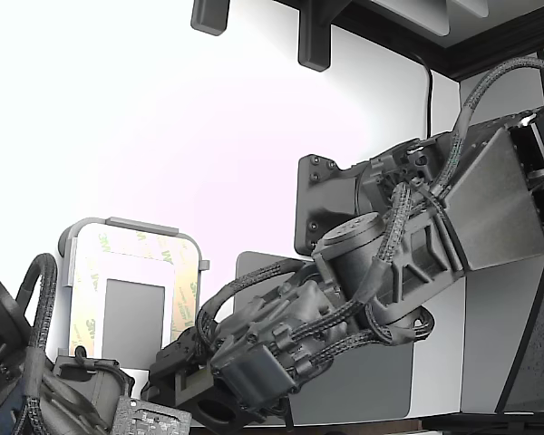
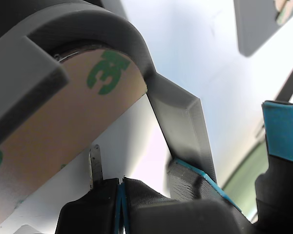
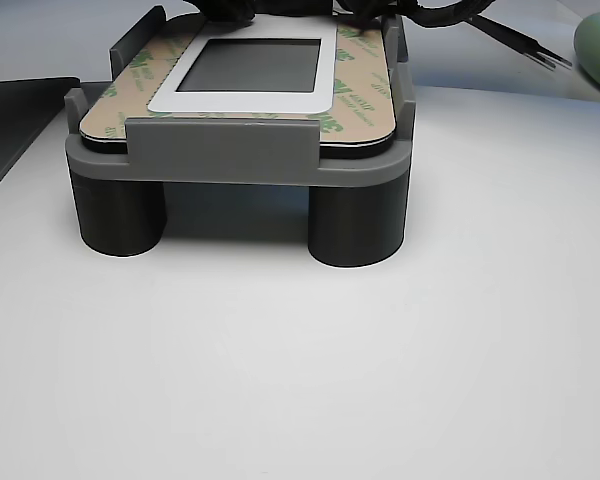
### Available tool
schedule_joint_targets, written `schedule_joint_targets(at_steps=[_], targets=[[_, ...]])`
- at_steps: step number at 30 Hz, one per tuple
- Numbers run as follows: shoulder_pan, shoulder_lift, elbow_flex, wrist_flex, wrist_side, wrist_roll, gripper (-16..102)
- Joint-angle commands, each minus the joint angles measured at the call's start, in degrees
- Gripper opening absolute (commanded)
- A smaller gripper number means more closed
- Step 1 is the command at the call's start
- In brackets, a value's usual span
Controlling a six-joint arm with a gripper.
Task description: Peel off protective film from adhesive tape.
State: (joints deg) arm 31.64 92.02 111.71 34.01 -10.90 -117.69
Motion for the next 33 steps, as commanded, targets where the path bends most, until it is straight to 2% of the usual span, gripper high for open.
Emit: schedule_joint_targets(at_steps=[1, 33], targets=[[-0.9, 1.0, -1.4, -0.3, -0.2, 0.3, -11], [0.0, 2.5, -0.4, 0.4, 0.4, 1.5, -11]])
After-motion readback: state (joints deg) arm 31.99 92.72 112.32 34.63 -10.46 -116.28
